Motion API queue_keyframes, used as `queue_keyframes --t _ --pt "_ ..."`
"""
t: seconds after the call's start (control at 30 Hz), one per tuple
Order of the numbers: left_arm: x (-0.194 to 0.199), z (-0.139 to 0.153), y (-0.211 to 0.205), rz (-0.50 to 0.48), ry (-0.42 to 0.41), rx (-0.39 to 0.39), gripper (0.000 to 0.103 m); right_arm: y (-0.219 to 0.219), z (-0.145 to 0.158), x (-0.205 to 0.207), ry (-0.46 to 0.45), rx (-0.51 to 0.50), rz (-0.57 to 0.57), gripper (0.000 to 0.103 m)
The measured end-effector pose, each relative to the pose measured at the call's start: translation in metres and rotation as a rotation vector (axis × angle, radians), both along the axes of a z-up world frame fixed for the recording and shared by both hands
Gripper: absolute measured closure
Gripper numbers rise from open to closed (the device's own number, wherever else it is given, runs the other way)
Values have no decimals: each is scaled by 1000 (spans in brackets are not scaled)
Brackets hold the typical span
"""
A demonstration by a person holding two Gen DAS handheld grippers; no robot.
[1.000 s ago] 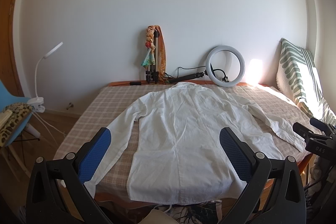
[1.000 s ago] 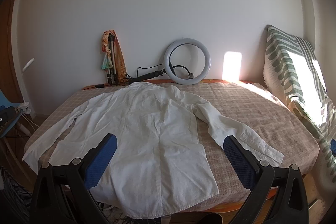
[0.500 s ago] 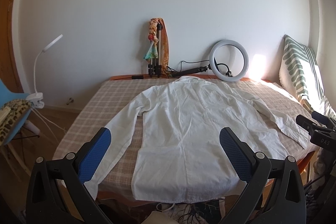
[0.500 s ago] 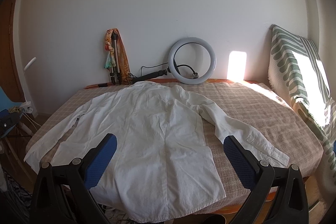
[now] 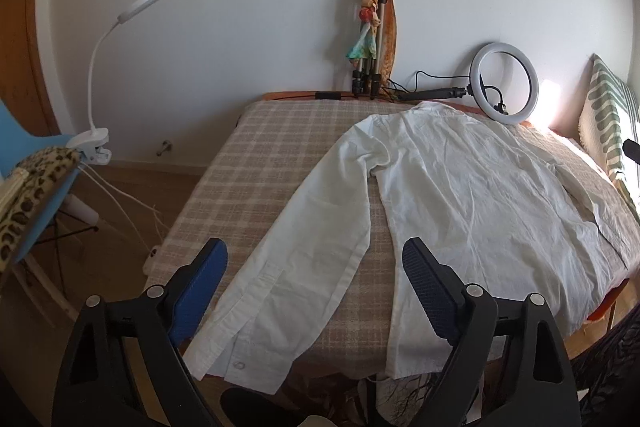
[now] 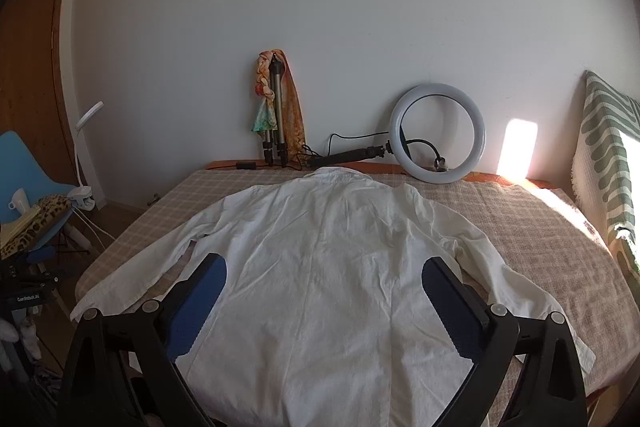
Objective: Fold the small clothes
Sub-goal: 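Move the left tool to the shirt's side edge and close on it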
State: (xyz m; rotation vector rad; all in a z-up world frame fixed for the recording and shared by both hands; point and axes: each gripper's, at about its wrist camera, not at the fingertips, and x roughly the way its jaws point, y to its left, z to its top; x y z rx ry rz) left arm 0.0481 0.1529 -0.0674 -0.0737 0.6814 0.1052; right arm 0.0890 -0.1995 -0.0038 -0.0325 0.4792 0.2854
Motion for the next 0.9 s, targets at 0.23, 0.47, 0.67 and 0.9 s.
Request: queue_keyframes --t 0.23,0.47,0.67,0.9 --pt "31 -50 65 46 167 -141 39 48 -3 50 41 -11 121 16" --pt "62 -87 73 2 271 -216 40 77 -15 102 144 15 185 23" --pt "81 -102 69 -20 302 -254 63 79 -32 126 211 1 211 26" --pt "88 -105 76 -53 234 -336 98 67 -38 136 241 12 197 26"
